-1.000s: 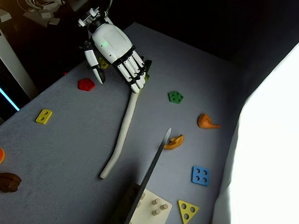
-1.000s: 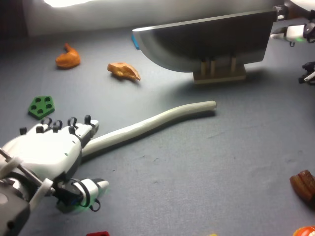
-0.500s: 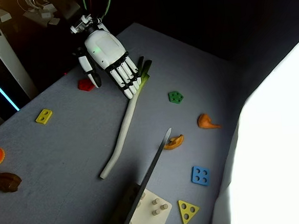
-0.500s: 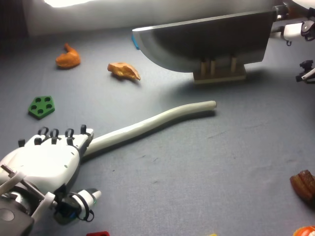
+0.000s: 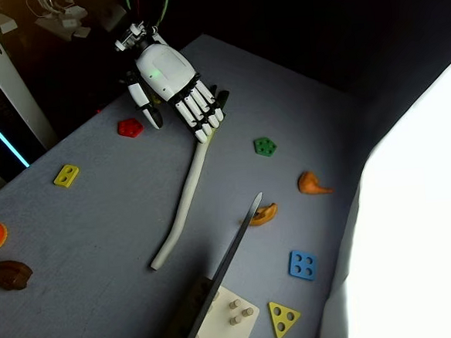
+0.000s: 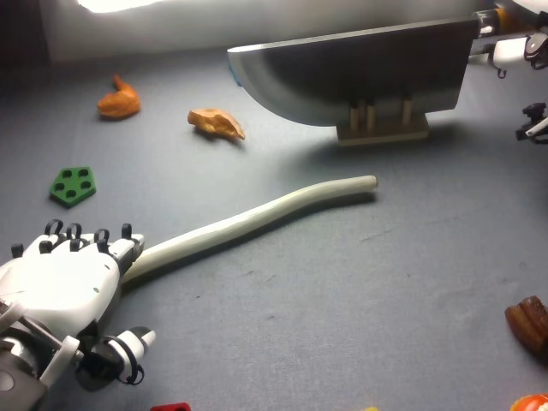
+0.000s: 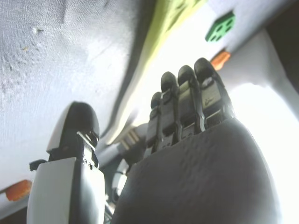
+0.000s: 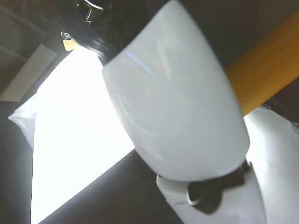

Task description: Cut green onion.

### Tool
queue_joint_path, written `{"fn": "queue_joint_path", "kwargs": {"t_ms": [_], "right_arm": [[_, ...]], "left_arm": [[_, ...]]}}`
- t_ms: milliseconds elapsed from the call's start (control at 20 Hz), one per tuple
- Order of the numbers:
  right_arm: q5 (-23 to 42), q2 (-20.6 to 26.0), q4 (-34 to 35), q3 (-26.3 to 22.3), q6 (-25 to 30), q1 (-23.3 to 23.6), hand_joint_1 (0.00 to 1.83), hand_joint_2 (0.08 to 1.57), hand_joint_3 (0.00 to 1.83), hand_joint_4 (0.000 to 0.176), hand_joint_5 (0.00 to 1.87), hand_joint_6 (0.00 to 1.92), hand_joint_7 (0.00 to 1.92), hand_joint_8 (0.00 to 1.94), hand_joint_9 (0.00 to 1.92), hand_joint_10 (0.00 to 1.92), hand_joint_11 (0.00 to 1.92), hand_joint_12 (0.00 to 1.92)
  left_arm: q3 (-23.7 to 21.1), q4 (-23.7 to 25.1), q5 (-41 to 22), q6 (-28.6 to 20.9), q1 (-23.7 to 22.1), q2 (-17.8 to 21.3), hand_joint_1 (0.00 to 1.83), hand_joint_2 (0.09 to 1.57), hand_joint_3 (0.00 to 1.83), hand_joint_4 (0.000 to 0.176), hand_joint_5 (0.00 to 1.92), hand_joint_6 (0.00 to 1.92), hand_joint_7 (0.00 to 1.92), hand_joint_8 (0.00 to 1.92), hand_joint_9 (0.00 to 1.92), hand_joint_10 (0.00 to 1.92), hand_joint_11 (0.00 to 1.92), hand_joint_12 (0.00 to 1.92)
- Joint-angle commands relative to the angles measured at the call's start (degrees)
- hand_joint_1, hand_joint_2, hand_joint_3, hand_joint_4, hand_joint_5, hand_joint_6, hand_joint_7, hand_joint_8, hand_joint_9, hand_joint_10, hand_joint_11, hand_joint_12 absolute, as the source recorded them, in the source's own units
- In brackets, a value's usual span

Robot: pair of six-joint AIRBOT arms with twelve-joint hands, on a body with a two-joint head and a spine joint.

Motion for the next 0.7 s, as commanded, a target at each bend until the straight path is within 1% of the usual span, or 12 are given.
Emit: {"fn": "queue_joint_path", "kwargs": {"t_ms": [0,50,100,150,200,250,350,450,500,550,600,650], "right_arm": [[6.56,0.41,1.3,0.58,0.29,0.16,1.05,1.04,0.0,0.004,0.0,0.0,0.0,0.0,0.0,0.0,0.0,0.0],[6.57,0.41,1.29,0.62,0.28,0.05,1.06,1.04,0.0,0.003,0.0,0.0,0.0,0.0,0.0,0.0,0.0,0.0],[6.57,0.41,1.21,0.62,0.27,-0.06,1.08,1.04,0.0,0.0,0.02,0.01,0.0,0.0,0.0,0.0,0.0,0.0],[6.59,0.39,0.89,0.62,0.26,-0.23,1.07,1.03,0.0,0.002,0.03,0.01,0.0,0.0,0.0,0.0,0.0,0.0],[6.61,0.32,0.87,0.62,0.13,-0.48,1.08,1.03,0.0,0.0,0.02,0.01,0.0,0.0,0.0,0.0,0.0,0.0],[6.65,0.29,0.87,0.63,-0.03,-0.53,1.09,1.02,0.0,0.0,0.05,0.02,0.0,0.0,0.0,0.0,0.0,0.0],[6.91,0.09,0.87,0.86,-0.14,-0.74,1.07,1.03,0.0,0.0,0.04,0.02,0.0,0.0,0.0,0.0,0.0,0.0],[6.96,-0.29,0.87,1.24,-0.14,-0.82,1.07,1.02,0.0,0.0,0.06,0.02,0.04,0.02,0.02,0.01,0.0,0.0],[6.96,-0.4,0.87,1.35,-0.14,-0.84,1.08,1.03,0.0,0.0,0.05,0.02,0.05,0.02,0.03,0.01,0.0,0.0],[6.96,-0.56,0.87,1.52,-0.14,-0.85,1.07,1.04,0.0,0.0,0.02,0.0,0.03,0.01,0.02,0.01,0.0,0.0],[6.96,-0.64,0.87,1.63,-0.13,-0.85,1.07,1.02,0.0,0.0,0.05,0.02,0.02,0.0,0.0,0.0,0.0,0.0],[6.97,-0.69,0.87,1.69,-0.13,-0.84,1.1,1.01,0.0,0.0,0.05,0.02,0.04,0.01,0.01,0.0,0.0,0.0]], "left_arm": [[0.22,3.94,-4.34,-0.09,-0.29,-0.12,0.72,1.27,0.0,0.021,0.2,0.01,0.28,0.0,0.16,0.0,0.0,0.44],[0.19,3.94,-4.44,-0.2,-0.29,-0.14,0.68,1.28,0.01,0.025,0.21,0.01,0.29,0.01,0.17,0.01,0.0,0.43],[0.17,3.94,-4.54,-0.24,-0.29,-0.17,0.7,1.26,0.0,0.024,0.12,0.0,0.27,0.0,0.18,0.01,0.0,0.44],[0.17,3.95,-4.72,-0.4,-0.3,-0.24,0.7,1.26,0.0,0.022,0.06,0.0,0.24,0.0,0.19,0.01,0.0,0.48],[0.18,3.95,-4.93,-0.55,-0.31,-0.35,0.69,1.26,0.0,0.024,0.02,0.0,0.2,0.0,0.17,0.0,0.0,0.41],[0.18,3.95,-4.99,-0.56,-0.32,-0.38,0.72,1.24,0.0,0.022,0.06,0.01,0.2,0.0,0.16,0.0,0.0,0.44],[0.19,3.97,-5.07,-0.57,-0.32,-0.45,0.73,1.24,0.0,0.021,0.06,0.01,0.21,0.0,0.15,0.0,0.0,0.4],[0.22,4.14,-5.1,-0.57,-0.33,-0.48,0.67,1.26,0.01,0.024,0.03,0.0,0.2,0.0,0.14,0.0,0.0,0.38],[0.22,4.18,-5.1,-0.57,-0.33,-0.48,0.72,1.24,0.0,0.025,0.06,0.02,0.24,0.02,0.17,0.01,0.0,0.37],[0.22,4.25,-5.1,-0.57,-0.33,-0.48,0.72,1.25,0.0,0.028,0.06,0.01,0.23,0.01,0.15,0.01,0.0,0.33],[0.21,4.26,-5.1,-0.58,-0.34,-0.48,0.64,1.27,0.01,0.033,0.04,0.0,0.19,0.0,0.14,0.0,0.0,0.23],[0.21,4.26,-5.1,-0.58,-0.39,-0.48,0.63,1.28,0.01,0.036,0.01,0.0,0.2,0.0,0.13,0.0,0.0,0.14]]}}
